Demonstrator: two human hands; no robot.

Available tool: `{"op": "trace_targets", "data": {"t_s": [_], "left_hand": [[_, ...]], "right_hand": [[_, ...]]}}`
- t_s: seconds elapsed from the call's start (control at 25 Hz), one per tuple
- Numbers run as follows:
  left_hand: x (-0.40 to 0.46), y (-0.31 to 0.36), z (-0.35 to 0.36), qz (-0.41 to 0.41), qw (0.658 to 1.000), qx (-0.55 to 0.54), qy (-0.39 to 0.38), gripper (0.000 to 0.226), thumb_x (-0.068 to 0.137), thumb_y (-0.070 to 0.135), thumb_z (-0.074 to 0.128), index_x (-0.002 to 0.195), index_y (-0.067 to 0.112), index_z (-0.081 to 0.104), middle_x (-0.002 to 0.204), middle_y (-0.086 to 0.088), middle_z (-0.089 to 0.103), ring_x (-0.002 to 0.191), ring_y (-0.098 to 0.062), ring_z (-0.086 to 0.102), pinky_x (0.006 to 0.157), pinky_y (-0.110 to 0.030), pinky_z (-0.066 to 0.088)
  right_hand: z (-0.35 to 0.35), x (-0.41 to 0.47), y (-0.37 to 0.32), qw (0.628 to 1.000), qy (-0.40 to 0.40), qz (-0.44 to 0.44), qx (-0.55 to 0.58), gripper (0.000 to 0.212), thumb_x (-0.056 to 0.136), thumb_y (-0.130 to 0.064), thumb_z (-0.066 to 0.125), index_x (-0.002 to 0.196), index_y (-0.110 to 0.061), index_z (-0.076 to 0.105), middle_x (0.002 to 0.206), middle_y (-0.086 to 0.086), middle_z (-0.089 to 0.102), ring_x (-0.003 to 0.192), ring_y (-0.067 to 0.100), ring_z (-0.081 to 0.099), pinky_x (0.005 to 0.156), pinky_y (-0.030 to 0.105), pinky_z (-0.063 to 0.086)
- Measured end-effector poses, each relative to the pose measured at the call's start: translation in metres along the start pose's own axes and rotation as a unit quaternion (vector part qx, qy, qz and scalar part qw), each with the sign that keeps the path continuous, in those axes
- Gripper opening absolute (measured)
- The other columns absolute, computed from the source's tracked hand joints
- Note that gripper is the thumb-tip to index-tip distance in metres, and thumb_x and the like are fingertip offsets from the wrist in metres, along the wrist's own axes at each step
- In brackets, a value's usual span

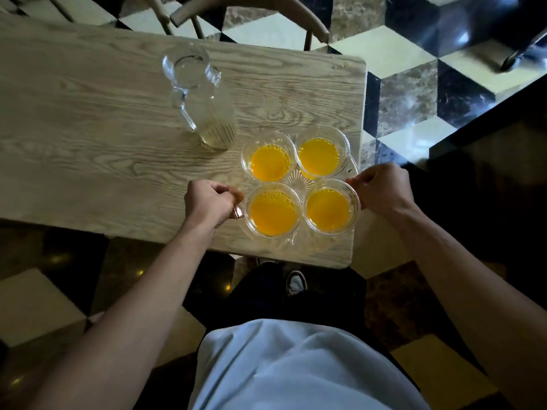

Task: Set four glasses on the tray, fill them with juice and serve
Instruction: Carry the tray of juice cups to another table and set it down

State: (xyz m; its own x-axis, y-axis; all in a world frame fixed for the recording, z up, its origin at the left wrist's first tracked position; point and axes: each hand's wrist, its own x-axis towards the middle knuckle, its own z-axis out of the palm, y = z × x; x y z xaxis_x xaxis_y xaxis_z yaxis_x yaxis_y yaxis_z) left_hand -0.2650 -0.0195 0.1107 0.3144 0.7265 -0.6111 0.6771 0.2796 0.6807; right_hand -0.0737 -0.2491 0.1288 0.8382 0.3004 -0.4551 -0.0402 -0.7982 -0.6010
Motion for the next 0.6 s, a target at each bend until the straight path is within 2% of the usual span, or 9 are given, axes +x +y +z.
{"op": "trace_targets", "data": {"t_s": [0.08,0.16,0.28,0.4,0.48,0.52,0.6], "left_hand": [[-0.014,-0.007,-0.006,-0.003,1.0,-0.011,0.02,0.013,0.071,-0.005,0.083,0.076,0.005,0.079,0.081,-0.017,0.079,0.073,-0.034,0.079,0.07,-0.053,0.067],[-0.029,-0.015,-0.01,-0.011,0.999,-0.025,0.042,0.016,0.075,-0.009,0.08,0.072,0.007,0.077,0.079,-0.016,0.078,0.071,-0.033,0.079,0.071,-0.053,0.067],[-0.05,-0.028,-0.018,-0.033,0.996,-0.048,0.071,0.014,0.076,-0.009,0.079,0.076,0.004,0.077,0.08,-0.016,0.079,0.071,-0.031,0.08,0.073,-0.051,0.067],[-0.067,-0.044,-0.028,-0.06,0.99,-0.065,0.111,0.018,0.076,-0.011,0.076,0.074,0.007,0.076,0.072,-0.012,0.079,0.07,-0.031,0.08,0.072,-0.046,0.068],[-0.078,-0.053,-0.035,-0.072,0.986,-0.082,0.128,0.02,0.078,-0.013,0.072,0.073,0.006,0.075,0.062,-0.006,0.077,0.065,-0.026,0.078,0.069,-0.041,0.067],[-0.083,-0.057,-0.039,-0.078,0.984,-0.087,0.136,0.019,0.079,-0.013,0.071,0.074,0.005,0.076,0.059,-0.004,0.075,0.062,-0.023,0.076,0.067,-0.037,0.067],[-0.095,-0.065,-0.048,-0.085,0.98,-0.09,0.156,0.019,0.082,-0.012,0.071,0.077,0.006,0.077,0.06,-0.002,0.075,0.056,-0.015,0.073,0.058,-0.028,0.063]], "right_hand": [[-0.001,-0.001,-0.004,1.0,-0.02,-0.008,0.004,0.021,0.088,-0.024,0.081,0.087,-0.003,0.08,0.062,0.003,0.069,0.033,0.0,0.06,0.036,0.014,0.048],[0.0,-0.004,-0.009,0.999,-0.037,-0.029,-0.017,0.019,0.088,-0.024,0.081,0.088,-0.005,0.079,0.063,-0.001,0.066,0.033,-0.006,0.057,0.034,0.008,0.042],[0.002,-0.011,-0.017,0.994,-0.051,-0.066,-0.077,0.017,0.088,-0.03,0.08,0.086,-0.013,0.079,0.06,-0.007,0.063,0.033,-0.013,0.052,0.03,0.004,0.031],[0.01,-0.015,-0.024,0.988,-0.082,-0.1,-0.085,0.022,0.085,-0.03,0.083,0.082,-0.008,0.08,0.061,-0.001,0.07,0.033,-0.008,0.056,0.032,0.005,0.036],[0.017,-0.019,-0.029,0.984,-0.096,-0.118,-0.095,0.024,0.085,-0.031,0.084,0.081,-0.007,0.08,0.052,-0.008,0.069,0.034,-0.006,0.058,0.034,0.005,0.038],[0.02,-0.021,-0.032,0.982,-0.101,-0.125,-0.1,0.023,0.085,-0.03,0.083,0.081,-0.007,0.081,0.046,-0.011,0.066,0.033,-0.006,0.057,0.034,0.004,0.038],[0.03,-0.026,-0.039,0.977,-0.12,-0.142,-0.105,0.022,0.086,-0.027,0.083,0.08,-0.006,0.08,0.05,-0.006,0.068,0.034,-0.004,0.058,0.034,0.006,0.039]]}}
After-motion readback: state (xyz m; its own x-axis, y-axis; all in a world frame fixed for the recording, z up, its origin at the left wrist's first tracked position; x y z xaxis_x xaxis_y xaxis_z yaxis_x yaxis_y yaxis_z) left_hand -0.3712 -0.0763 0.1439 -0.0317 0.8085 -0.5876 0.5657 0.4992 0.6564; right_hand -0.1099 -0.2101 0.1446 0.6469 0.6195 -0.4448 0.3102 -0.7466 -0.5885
